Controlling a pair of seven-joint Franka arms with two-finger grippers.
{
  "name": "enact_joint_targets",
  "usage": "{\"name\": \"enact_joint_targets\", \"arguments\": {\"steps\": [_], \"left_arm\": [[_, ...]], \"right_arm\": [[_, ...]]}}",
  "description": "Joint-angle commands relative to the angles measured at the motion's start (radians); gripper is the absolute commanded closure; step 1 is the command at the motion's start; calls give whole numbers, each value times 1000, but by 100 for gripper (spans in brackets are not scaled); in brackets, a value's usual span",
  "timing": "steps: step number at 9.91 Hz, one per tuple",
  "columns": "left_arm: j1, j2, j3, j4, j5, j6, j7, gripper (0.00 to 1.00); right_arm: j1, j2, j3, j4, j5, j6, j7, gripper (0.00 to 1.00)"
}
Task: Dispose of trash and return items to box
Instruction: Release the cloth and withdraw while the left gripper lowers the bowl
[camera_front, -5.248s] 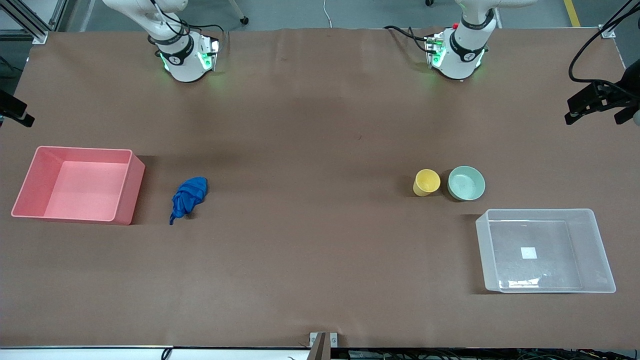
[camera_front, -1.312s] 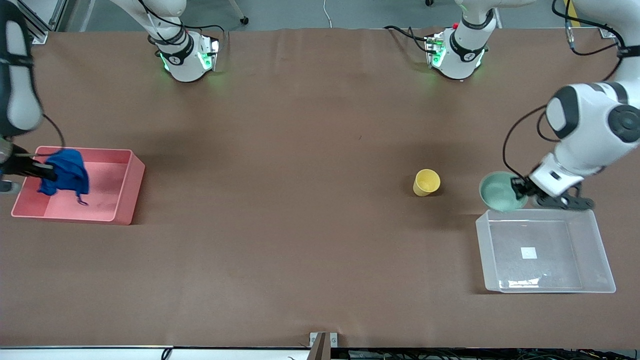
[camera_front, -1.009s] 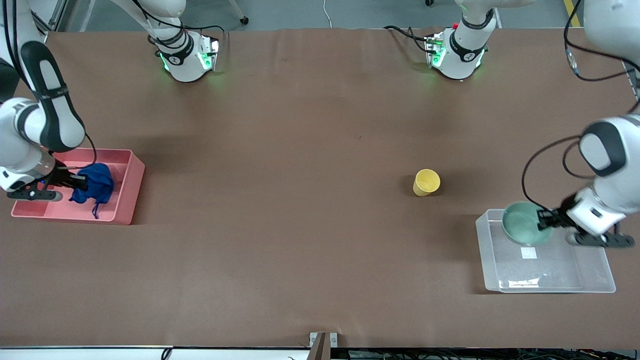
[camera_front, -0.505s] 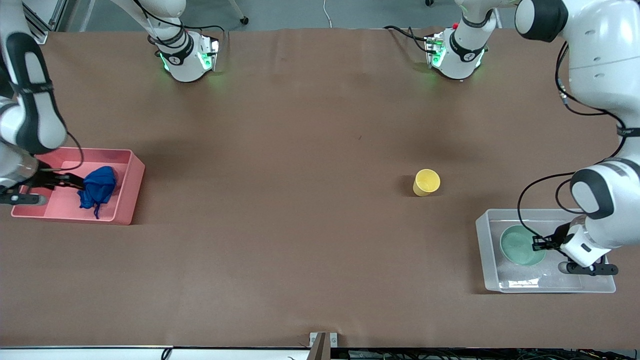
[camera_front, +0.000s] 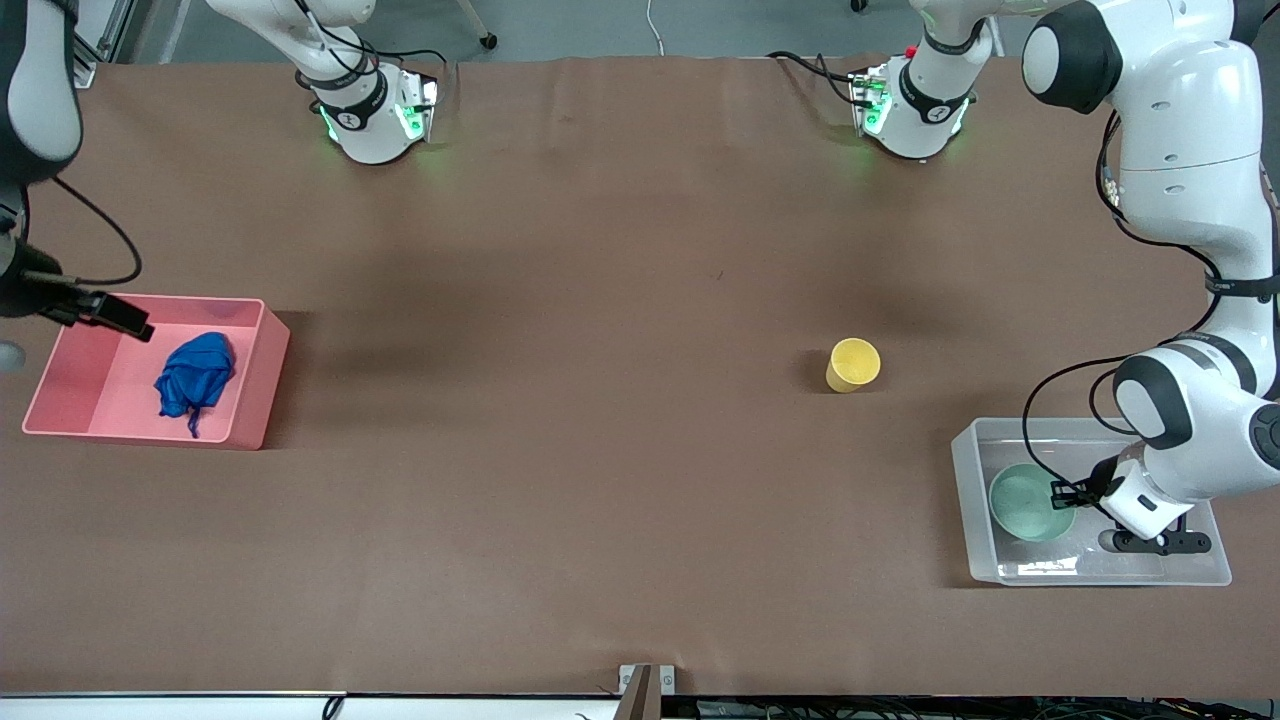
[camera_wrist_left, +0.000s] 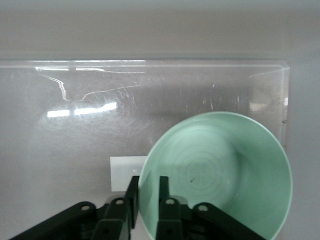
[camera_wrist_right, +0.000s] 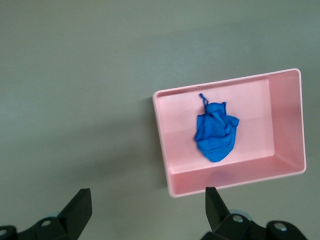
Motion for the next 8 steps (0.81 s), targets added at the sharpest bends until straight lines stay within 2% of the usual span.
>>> {"name": "enact_joint_targets", "arguments": {"steps": [1, 2, 4, 6, 8], "left_arm": [[-5, -71, 4, -45, -6, -5, 14, 0], [-13, -147, 1, -95, -3, -8, 7, 0], [-36, -355, -15, -239, 41, -63, -22, 0], [-37, -544, -112, -424, 161, -80, -140, 0], [-42, -648, -195, -587, 174, -71, -204, 0]], "right_arm": [[-5, 14, -15, 196, 65, -179, 18, 0], [-12, 12, -23, 259, 84, -263, 12, 0], [-13, -2, -17, 263, 84, -273, 15, 0], [-13, -2, -18, 257, 85, -273, 15, 0], [-19, -12, -21, 222, 92, -269, 9, 0]]}}
